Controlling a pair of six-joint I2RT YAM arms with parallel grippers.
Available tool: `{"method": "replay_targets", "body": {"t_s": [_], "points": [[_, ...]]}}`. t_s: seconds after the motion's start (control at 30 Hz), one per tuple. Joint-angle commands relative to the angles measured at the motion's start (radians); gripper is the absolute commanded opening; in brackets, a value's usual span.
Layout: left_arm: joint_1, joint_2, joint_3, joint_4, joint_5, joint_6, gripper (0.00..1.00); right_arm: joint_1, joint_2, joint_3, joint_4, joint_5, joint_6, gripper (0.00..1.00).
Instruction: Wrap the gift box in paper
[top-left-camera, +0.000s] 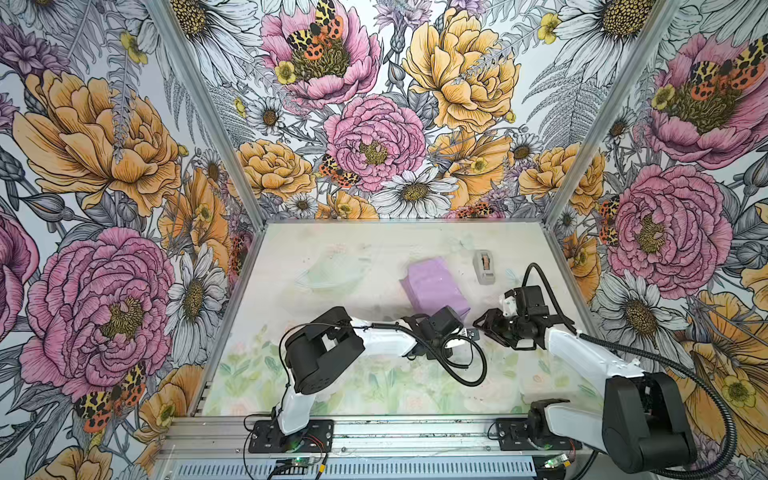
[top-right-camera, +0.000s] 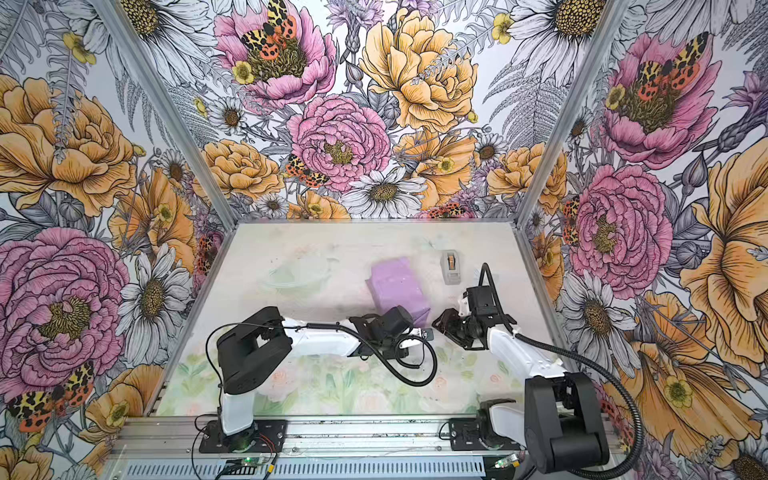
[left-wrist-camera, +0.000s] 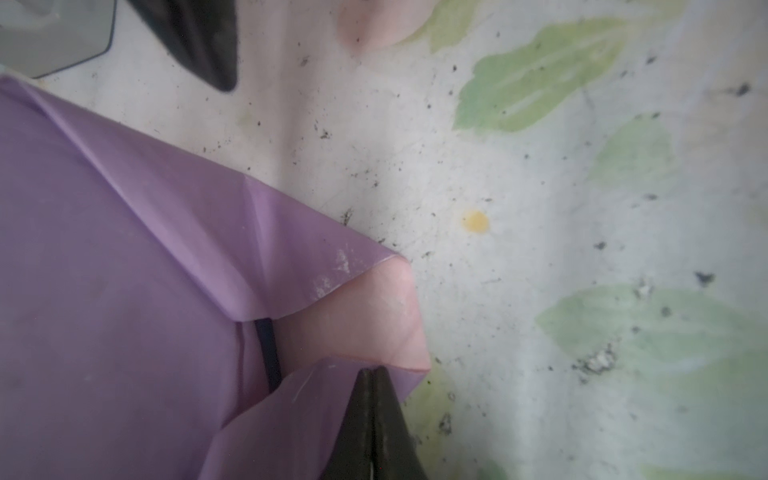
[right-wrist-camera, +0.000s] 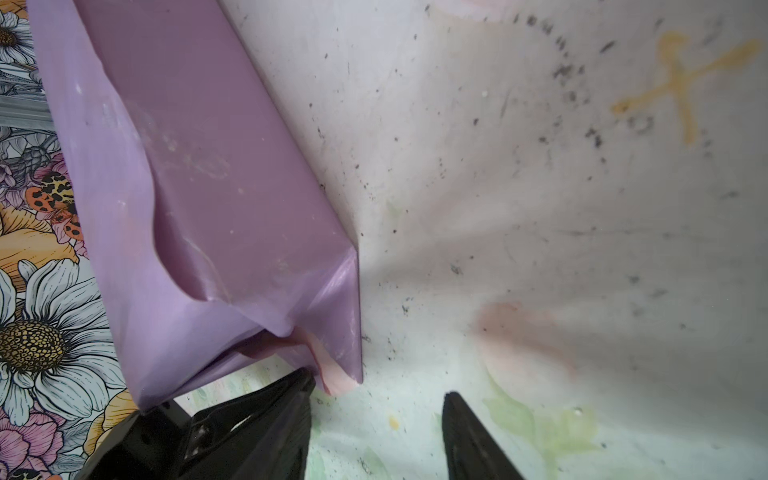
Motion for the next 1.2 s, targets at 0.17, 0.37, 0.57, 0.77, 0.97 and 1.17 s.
{"method": "replay_targets", "body": {"t_s": [0.17,0.37,0.57,0.77,0.97,1.17], "points": [[0.037,-0.069,-0.054,0.093,0.098,-0.078,0.00,0.010,0.012,-0.014,-0.001,-0.038,0.022,0.53],[0.048,-0.126,-0.077,0.110,0.143,-0.093,0.00,0.047,0.040,0.004,0.001,-0.021,0.027,0.53],[0.055,-0.219,-0.110,0.114,0.153,-0.094,0.30,0.065,0.059,0.012,0.002,-0.009,0.031,0.53],[0.036,-0.186,-0.085,-0.032,0.176,0.134,0.51,0.065,0.069,0.023,0.001,0.000,0.020,0.53],[0.034,-0.085,-0.001,-0.118,0.149,0.269,0.51,0.066,0.079,0.036,0.001,0.010,0.017,0.54],[0.023,-0.005,0.053,-0.137,0.104,0.300,0.55,0.066,0.083,0.037,0.001,0.008,0.016,0.53]]}}
